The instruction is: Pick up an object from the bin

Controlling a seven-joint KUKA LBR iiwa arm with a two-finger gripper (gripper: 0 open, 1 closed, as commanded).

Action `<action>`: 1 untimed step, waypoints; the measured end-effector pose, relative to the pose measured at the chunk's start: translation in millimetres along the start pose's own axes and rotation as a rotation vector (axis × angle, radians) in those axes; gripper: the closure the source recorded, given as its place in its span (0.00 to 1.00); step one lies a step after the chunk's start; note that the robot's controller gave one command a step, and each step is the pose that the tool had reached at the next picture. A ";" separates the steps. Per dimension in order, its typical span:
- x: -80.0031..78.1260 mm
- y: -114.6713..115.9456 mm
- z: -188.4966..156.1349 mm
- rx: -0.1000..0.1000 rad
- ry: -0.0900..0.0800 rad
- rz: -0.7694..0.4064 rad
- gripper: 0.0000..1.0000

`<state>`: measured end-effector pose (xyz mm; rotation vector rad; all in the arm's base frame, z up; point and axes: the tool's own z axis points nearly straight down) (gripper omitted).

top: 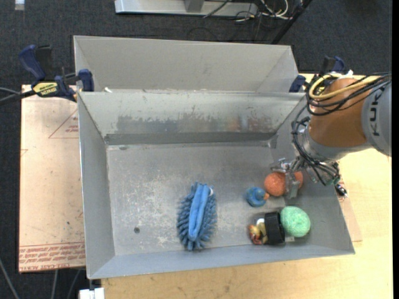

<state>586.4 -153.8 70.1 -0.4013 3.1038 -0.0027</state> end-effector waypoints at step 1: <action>4.7 18.3 -147.7 0.001 -0.006 0.015 1.00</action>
Offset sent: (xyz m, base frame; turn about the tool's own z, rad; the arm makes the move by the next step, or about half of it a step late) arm 0.0000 0.0000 0.0000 0.0000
